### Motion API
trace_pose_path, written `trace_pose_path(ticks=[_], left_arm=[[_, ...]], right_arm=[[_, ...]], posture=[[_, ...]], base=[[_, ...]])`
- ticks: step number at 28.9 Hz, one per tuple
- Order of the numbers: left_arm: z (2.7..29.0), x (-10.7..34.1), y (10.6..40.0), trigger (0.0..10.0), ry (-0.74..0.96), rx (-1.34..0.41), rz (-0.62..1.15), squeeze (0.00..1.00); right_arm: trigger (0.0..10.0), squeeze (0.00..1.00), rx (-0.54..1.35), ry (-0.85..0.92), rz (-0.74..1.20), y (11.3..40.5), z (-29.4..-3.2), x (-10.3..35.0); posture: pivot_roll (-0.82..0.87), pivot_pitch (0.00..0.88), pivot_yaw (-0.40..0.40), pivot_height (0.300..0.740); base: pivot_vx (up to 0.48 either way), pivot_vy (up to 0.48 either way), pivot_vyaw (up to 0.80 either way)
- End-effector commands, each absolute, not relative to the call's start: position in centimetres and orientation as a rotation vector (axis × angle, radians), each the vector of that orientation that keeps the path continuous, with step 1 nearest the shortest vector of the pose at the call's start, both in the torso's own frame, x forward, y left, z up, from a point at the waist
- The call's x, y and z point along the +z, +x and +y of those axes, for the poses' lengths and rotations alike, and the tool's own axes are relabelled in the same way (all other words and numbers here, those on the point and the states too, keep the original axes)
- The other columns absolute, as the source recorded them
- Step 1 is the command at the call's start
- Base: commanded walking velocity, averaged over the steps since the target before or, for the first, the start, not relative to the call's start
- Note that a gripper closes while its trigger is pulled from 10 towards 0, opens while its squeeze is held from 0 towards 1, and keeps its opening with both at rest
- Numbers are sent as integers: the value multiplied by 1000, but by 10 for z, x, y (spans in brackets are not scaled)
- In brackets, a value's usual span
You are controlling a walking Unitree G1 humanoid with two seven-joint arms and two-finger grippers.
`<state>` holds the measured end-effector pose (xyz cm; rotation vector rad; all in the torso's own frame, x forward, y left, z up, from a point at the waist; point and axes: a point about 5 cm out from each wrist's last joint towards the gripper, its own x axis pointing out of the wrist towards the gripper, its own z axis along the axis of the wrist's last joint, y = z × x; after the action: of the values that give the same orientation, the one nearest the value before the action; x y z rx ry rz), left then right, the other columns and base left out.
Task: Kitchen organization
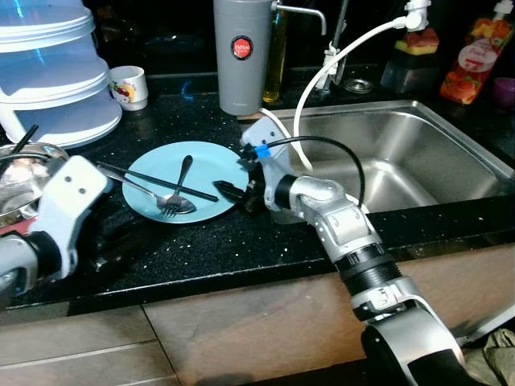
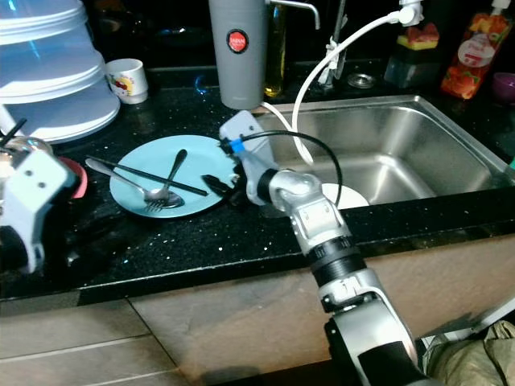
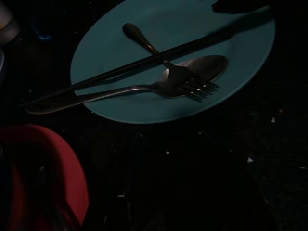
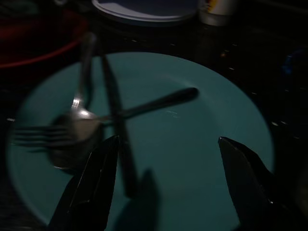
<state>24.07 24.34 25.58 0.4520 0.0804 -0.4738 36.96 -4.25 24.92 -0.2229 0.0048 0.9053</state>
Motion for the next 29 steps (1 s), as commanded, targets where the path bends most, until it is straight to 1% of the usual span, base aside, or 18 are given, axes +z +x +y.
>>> trace_pose_path(ticks=[1, 5, 6, 13, 16, 21, 29], left_arm=[[243, 255, 238, 10000, 459, -495, 80, 0], [239, 253, 236, 10000, 450, -523, 76, 0], [238, 252, 235, 10000, 445, -534, 72, 0], [238, 249, 234, 10000, 445, -540, 72, 0], [237, 249, 235, 10000, 443, -539, 65, 0], [231, 247, 237, 10000, 429, -553, 45, 0], [230, 247, 237, 10000, 428, -555, 43, 0]], right_arm=[[10000, 0, 948, -195, 36, 364, -37, 244], [10000, 0, 974, -184, 72, 359, -33, 240], [10000, 0, 986, -187, 107, 356, -32, 236], [10000, 0, 966, -188, 139, 352, -29, 229], [10000, 0, 934, -188, 95, 352, -24, 230], [10000, 0, 939, -151, 46, 352, -14, 234], [10000, 0, 940, -151, 45, 351, -14, 234]], posture=[[80, 99, -37, 740], [79, 98, -41, 740], [78, 98, -42, 740], [78, 94, -45, 740], [78, 90, -45, 740], [81, 82, -47, 740], [81, 82, -47, 740]], base=[[0, 0, 0], [0, 0, 0], [0, 0, 0], [0, 0, 0], [0, 0, 0], [0, 0, 0], [0, 0, 0]])
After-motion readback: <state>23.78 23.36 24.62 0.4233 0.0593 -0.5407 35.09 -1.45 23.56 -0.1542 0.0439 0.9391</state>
